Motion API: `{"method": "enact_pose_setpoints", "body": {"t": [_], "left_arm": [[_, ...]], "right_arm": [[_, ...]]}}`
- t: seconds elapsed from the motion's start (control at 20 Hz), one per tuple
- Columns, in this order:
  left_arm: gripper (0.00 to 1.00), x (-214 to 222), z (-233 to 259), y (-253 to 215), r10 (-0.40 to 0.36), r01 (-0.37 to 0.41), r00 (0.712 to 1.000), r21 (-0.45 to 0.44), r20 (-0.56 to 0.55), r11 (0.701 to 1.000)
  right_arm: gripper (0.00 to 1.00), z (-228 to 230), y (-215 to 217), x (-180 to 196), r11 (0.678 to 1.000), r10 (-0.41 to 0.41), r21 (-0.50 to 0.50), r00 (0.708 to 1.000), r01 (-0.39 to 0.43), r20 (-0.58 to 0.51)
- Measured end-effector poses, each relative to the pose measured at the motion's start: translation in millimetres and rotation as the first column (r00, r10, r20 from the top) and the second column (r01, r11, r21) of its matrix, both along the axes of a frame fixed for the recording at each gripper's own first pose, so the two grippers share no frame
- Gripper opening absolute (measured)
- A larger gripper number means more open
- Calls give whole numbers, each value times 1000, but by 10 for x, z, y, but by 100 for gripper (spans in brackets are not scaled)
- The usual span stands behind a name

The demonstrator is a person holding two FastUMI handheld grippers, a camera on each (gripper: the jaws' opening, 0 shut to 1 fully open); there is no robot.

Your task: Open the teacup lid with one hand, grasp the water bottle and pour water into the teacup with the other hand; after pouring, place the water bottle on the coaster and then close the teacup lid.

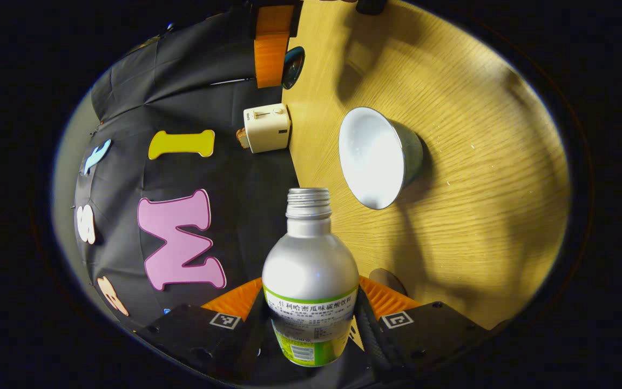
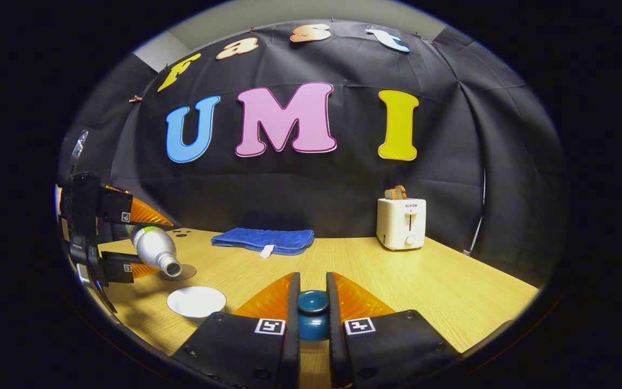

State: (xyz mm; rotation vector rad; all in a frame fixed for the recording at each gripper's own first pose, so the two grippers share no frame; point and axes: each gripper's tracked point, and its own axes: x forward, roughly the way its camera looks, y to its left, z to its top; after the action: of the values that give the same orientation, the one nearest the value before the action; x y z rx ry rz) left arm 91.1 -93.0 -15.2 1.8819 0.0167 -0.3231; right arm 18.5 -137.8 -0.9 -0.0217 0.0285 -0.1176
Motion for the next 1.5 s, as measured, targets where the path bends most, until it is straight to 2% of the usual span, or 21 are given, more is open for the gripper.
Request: {"method": "enact_pose_setpoints", "body": {"t": [0.8,1.5], "left_arm": [[80,40,115,-20,-21,24,1000,193,-18,981],[80,56,240,-22,-31,39,999,325,-28,945]], "right_arm": [[25,-2,1,-1,1000,0,0,1000,0,0],[25,4,17,2,1000,9,0,1000,-9,-1]]}}
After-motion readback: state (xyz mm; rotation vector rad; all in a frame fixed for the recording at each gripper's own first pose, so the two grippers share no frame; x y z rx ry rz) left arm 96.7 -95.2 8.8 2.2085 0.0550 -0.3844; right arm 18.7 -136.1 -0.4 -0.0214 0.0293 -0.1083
